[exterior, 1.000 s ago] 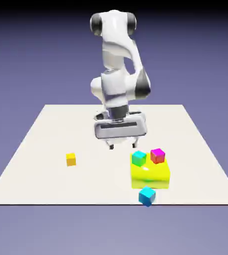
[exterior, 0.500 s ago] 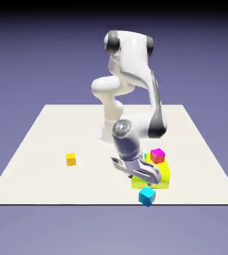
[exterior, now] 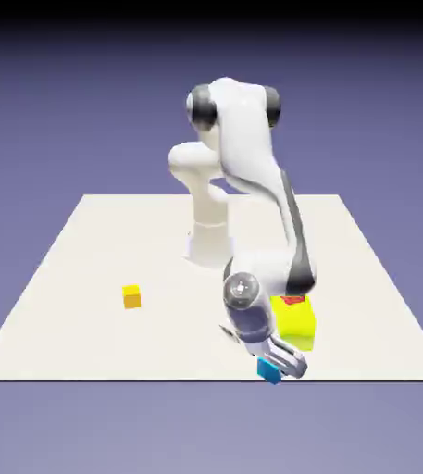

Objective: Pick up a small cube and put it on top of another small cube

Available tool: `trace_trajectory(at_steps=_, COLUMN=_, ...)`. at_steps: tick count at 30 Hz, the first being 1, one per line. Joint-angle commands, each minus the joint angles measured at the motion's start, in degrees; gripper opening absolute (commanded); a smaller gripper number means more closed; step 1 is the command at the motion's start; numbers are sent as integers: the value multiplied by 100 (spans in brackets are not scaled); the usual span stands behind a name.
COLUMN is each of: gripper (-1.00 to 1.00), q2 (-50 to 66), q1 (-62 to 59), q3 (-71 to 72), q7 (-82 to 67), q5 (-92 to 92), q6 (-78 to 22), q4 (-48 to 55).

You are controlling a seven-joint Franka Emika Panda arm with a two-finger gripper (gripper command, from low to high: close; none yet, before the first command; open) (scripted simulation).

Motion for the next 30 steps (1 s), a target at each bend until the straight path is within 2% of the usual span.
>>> trace_trajectory(at_steps=1, gripper=0, q2=23, q1=-177, q3=208, q7=61, q5=-104, q6=99, q4=-20)
trace_trajectory(at_steps=2, gripper=0, q2=27, q1=-211, q3=248, q7=72, q5=-124, q6=119, q4=-24)
trace_trajectory(at_steps=3, gripper=-100, q2=27, q1=-211, q3=248, q7=72, q5=-124, q6=119, q4=-24)
trace_trajectory(at_steps=18, gripper=-100, q2=-291, q1=2261, q3=-2656, q7=-775, q5=1324, q6=-1269, q4=252)
trace_trajectory(at_steps=30, gripper=-100, q2=-2592, q1=844, q3=-246, q7=-617, q5=-122, q6=-1783, q4=-1211)
